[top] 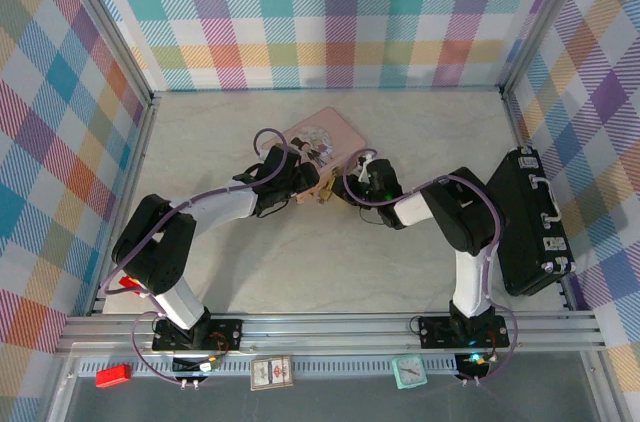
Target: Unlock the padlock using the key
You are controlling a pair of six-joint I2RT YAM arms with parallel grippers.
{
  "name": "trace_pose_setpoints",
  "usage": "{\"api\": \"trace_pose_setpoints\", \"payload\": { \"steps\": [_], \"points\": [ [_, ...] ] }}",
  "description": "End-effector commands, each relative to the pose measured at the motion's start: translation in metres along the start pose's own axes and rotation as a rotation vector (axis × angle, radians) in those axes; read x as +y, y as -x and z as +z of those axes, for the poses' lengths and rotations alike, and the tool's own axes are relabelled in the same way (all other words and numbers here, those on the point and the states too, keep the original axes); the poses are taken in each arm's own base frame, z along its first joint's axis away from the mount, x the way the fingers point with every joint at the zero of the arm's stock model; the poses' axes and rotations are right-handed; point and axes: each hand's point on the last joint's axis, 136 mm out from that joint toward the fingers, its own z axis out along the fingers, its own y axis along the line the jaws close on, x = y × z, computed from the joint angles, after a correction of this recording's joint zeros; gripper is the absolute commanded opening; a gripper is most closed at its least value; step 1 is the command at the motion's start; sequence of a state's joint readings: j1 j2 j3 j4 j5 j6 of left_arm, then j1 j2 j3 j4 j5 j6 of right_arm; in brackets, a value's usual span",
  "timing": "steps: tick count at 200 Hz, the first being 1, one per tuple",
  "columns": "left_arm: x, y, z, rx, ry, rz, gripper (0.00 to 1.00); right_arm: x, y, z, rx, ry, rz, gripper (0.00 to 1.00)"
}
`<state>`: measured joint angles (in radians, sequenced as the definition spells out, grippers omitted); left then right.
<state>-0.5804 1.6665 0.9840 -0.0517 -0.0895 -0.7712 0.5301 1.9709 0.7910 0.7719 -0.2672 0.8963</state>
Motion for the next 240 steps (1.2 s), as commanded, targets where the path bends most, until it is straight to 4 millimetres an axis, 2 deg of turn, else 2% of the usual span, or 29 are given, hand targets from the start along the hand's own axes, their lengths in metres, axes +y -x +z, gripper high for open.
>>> {"api": "trace_pose_setpoints", "payload": {
  "steps": [1, 47, 90, 109, 132, 240],
  "points": [
    [0.019, -0.032, 0.005, 0.097, 0.055, 0.018, 0.80, 0.002, 0.000, 0.003, -0.004, 0.042, -0.034, 0.19],
    [0.019, -0.032, 0.004, 0.099, 0.055, 0.017, 0.80, 0.006, 0.004, 0.007, -0.020, 0.068, -0.060, 0.18],
    [0.022, -0.033, 0.005, 0.100, 0.067, 0.018, 0.80, 0.005, 0.005, 0.003, -0.040, 0.064, -0.047, 0.06],
    [0.022, -0.033, 0.004, 0.097, 0.066, 0.016, 0.79, 0.001, 0.009, -0.004, -0.057, 0.049, 0.051, 0.03],
    [0.023, -0.033, 0.004, 0.095, 0.069, 0.013, 0.79, 0.005, 0.018, -0.011, -0.091, 0.087, 0.182, 0.00],
    [0.024, -0.035, 0.006, 0.102, 0.073, 0.011, 0.79, 0.018, 0.053, -0.021, -0.210, 0.156, 0.323, 0.00]
  ]
}}
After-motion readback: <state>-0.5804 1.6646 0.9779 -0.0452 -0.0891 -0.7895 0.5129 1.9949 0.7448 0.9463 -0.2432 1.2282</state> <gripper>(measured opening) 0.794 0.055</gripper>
